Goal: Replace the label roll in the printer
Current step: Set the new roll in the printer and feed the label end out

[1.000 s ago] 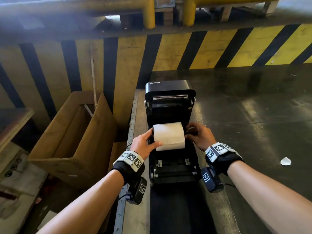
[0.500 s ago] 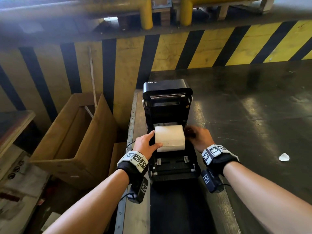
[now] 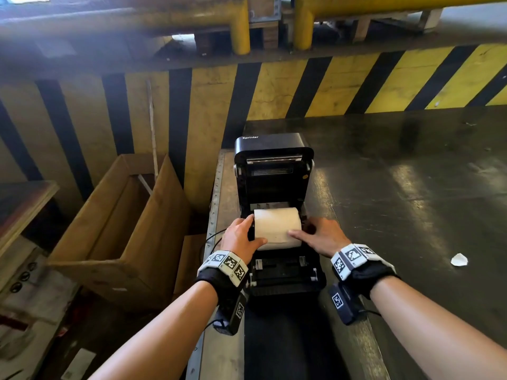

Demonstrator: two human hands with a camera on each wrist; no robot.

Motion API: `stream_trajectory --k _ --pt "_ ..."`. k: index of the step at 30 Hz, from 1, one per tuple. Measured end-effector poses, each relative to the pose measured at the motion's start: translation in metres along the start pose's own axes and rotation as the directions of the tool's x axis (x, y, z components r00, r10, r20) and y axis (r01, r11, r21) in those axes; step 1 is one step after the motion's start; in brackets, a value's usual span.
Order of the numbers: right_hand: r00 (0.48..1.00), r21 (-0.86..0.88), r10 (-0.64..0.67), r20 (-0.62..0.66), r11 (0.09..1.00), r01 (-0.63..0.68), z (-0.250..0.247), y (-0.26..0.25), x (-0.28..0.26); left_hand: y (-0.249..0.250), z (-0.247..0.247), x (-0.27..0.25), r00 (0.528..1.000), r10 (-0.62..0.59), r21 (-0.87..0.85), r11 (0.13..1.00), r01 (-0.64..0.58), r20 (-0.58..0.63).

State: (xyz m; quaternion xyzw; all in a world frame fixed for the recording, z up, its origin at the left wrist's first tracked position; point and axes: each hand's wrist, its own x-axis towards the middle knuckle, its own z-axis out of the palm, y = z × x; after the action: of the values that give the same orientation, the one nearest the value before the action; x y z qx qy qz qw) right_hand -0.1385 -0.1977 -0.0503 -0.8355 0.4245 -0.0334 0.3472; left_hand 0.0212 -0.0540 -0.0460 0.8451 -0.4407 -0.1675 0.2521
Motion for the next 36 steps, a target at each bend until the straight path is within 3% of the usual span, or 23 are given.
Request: stream_trajectory --k 7,15,23,36 --pt "0.999 0.011 -0.024 -0.045 1.000 0.024 0.003 -0.005 -0.006 -0.003 -0.008 -0.001 0.999 -0.047 -0.063 0.997 0.046 -0.024" --pt "0.991 0.064 -0.022 -0.130 0.997 0.031 0.003 -0.001 -0.016 -0.002 -0.009 -0.006 0.991 -0.122 -0.110 0.986 0.127 0.049" --pt "0.999 0.129 -0.006 0.052 0.992 -0.001 0.010 0.013 -0.021 -0.009 -0.001 -0.011 0.975 -0.165 -0.124 0.975 0.184 0.145" --pt "0.998 0.054 -0.005 0.064 0.999 0.001 0.015 0.011 -0.024 -0.012 0.013 -0.010 0.966 -0.200 -0.124 0.967 0.221 0.163"
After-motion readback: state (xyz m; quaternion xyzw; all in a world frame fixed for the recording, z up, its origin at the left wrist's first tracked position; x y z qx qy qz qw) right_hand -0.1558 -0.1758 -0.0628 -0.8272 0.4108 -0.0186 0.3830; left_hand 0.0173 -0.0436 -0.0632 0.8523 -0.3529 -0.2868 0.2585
